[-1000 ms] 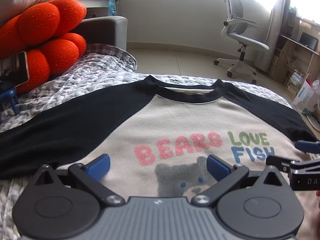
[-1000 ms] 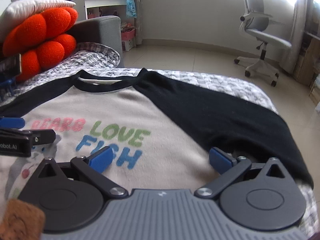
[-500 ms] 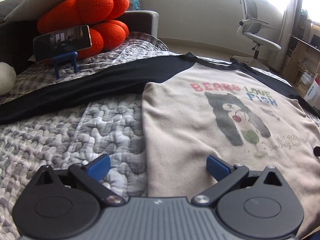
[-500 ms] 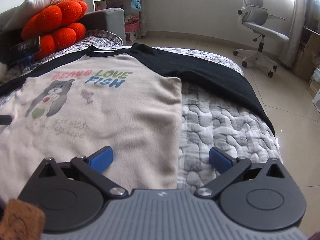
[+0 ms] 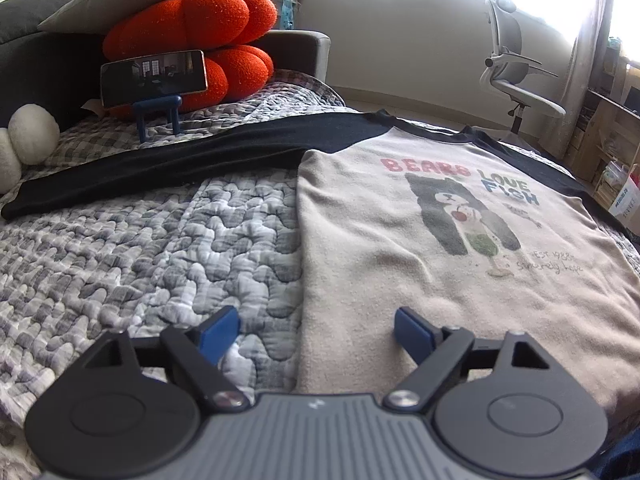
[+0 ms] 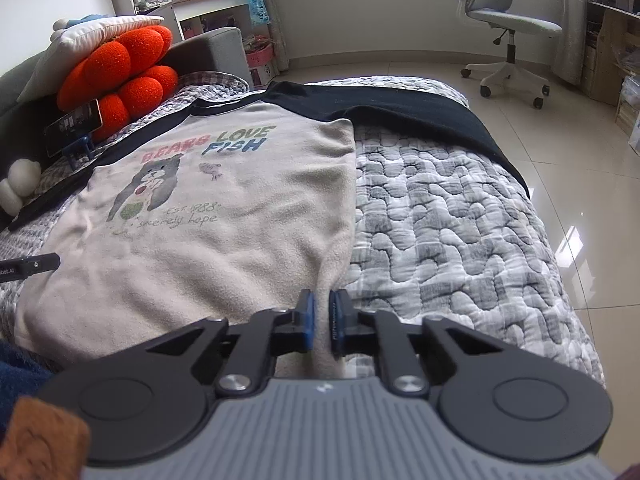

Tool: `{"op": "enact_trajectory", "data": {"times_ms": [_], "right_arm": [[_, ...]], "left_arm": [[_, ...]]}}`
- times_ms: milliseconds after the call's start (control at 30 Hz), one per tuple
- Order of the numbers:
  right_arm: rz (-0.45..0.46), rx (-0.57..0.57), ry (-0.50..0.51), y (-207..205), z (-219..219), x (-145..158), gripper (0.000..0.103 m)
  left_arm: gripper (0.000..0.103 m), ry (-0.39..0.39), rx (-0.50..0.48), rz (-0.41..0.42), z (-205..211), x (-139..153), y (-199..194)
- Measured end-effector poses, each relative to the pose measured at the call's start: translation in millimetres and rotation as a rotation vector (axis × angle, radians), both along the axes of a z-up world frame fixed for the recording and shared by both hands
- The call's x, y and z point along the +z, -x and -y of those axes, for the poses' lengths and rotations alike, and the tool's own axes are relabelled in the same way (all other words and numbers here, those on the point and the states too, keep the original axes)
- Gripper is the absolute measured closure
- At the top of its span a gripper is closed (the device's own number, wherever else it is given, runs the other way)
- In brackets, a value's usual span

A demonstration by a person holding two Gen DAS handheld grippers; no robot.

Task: Fold clothes

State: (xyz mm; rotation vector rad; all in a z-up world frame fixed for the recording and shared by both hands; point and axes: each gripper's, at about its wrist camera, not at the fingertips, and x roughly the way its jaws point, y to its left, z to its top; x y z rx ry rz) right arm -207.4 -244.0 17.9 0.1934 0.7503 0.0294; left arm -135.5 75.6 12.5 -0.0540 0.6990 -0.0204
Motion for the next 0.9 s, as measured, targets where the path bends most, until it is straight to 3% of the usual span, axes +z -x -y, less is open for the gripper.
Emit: {"op": "enact_trajectory", "data": {"times_ms": [33,67,100,133,200,233,367,467,733,833,900], "right_arm": [[-0.004,0.001,-0.001,0.7,-0.3,1.1,0.091],[-0.009,0.002,-0.003,1.4,-0.6,2.4,0.092],[-0.014,0.003,-0.004,2.1,-0.9,3.7,0.093],[-0.018,0.004,-0.005,2.8,-1.2,5.0,0.093],[-0.021,0.007,-0.017,6.3,-0.6,7.1,0.094],[-0.025,0.008,-0.022,7.5,-0.2,6.9,0.094],[-0.035,0.001,-0.024,6.1,4.1,1.9,0.093],[-0.030,-0.016,0.000,5.1,10.6,6.6,0.074],[0.035,-0.020,0.014,-17.7,30.9,17.2,0.074],[0.072,0.040,-0.028,-43.0,24.8,18.5,0.072],[0.087,0.096,-0.043,-64.1,13.4,18.0,0.072]], "left_arm": [[0.039,-0.005,0.009,0.002,-1.2,1.6,0.4],[0.056,-0.009,0.019,0.004,-2.3,3.2,0.8],[0.065,-0.010,0.025,0.005,-3.7,4.8,1.4],[0.069,-0.006,0.027,0.005,-4.9,6.3,2.5],[0.090,-0.016,0.017,0.005,-2.2,8.2,5.2],[0.093,-0.025,0.012,0.005,-0.2,8.8,6.0],[0.095,-0.061,0.007,-0.001,5.9,10.2,5.0],[0.092,-0.035,0.015,-0.009,-0.4,13.3,3.6],[0.086,-0.009,0.010,-0.005,5.9,19.5,-22.5],[0.081,-0.004,-0.007,-0.001,15.4,18.8,-38.6],[0.069,0.000,-0.018,0.002,21.8,18.4,-49.4]]}}
